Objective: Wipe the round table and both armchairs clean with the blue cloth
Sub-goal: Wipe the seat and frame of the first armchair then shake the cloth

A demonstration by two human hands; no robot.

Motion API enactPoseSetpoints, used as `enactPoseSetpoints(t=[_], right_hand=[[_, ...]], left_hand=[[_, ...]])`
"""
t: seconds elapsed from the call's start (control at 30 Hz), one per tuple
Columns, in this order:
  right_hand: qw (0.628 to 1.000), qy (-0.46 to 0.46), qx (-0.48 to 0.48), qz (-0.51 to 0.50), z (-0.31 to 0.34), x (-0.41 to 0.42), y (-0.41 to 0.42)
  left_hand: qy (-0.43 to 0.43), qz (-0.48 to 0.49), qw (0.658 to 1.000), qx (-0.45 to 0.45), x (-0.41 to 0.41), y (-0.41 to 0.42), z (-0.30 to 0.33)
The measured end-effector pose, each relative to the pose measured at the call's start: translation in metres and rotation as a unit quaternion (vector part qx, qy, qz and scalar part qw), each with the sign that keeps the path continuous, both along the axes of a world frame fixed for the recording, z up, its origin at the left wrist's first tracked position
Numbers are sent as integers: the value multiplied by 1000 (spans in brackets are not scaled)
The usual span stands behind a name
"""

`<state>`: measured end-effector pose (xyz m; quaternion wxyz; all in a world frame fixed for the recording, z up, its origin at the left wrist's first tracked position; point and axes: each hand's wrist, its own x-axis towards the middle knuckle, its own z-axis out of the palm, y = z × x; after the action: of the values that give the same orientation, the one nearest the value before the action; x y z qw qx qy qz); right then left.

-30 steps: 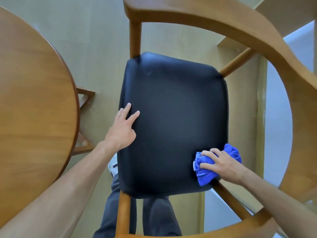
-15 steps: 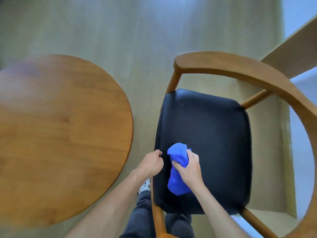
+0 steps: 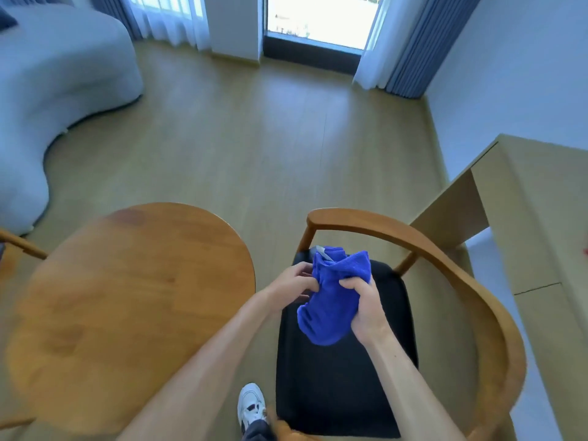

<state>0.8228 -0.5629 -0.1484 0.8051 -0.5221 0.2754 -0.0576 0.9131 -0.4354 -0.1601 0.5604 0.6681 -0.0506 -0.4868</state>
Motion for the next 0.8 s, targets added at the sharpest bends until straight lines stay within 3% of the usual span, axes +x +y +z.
enactPoseSetpoints(t=[0.3, 0.5, 0.6, 0.73, 0.8], right_hand=[[989, -86, 118, 31, 102, -69, 33], [992, -90, 77, 44, 143, -100, 59], [992, -107, 9, 63, 161, -103, 71], [978, -73, -179, 75, 189, -97, 95], [949, -75, -293, 93, 208, -89, 114]], left_hand=[[-28, 79, 989, -121, -84, 44, 127], [-96, 99, 983, -121, -109, 96, 185], [-187, 91, 976, -61, -109, 128, 214], [-302, 85, 949, 35, -103, 171, 246], [-362, 71, 926, 83, -99, 193, 258]])
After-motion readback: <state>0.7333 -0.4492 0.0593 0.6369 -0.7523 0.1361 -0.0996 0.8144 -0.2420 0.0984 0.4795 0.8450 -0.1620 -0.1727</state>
